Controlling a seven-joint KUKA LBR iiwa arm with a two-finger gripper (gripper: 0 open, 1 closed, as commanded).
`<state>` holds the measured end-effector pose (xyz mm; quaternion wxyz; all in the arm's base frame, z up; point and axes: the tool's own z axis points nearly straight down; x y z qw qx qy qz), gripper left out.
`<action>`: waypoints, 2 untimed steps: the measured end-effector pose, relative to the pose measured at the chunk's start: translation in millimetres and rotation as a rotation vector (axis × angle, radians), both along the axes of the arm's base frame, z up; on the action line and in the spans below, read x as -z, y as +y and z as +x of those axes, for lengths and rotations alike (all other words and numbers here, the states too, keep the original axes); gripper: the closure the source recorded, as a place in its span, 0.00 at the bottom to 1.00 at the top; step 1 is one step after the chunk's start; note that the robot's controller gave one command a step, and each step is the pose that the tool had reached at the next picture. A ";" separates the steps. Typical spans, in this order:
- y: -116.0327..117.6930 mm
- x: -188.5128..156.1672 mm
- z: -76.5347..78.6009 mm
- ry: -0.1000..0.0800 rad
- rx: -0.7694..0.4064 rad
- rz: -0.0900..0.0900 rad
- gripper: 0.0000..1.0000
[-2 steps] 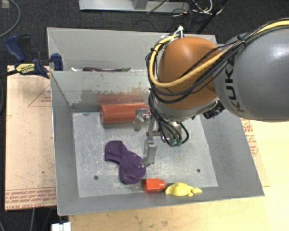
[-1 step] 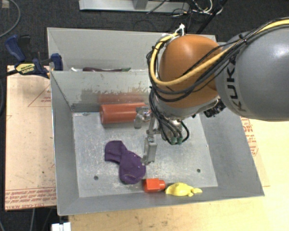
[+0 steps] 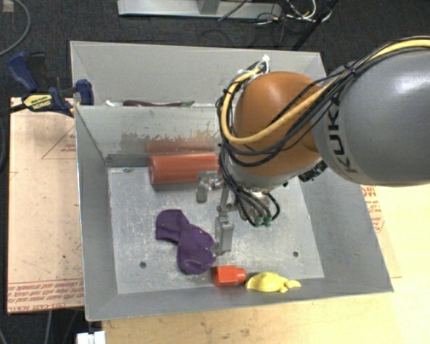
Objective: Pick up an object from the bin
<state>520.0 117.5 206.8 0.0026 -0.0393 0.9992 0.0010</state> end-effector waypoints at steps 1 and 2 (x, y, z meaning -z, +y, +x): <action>-5.5 59.3 -6.2 0.000 -0.120 0.000 0.00; 21.5 135.5 28.3 -0.004 -0.331 0.001 1.00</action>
Offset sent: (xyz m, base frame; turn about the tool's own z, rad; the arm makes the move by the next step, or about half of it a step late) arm 0.0272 0.0202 -0.1368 -0.3339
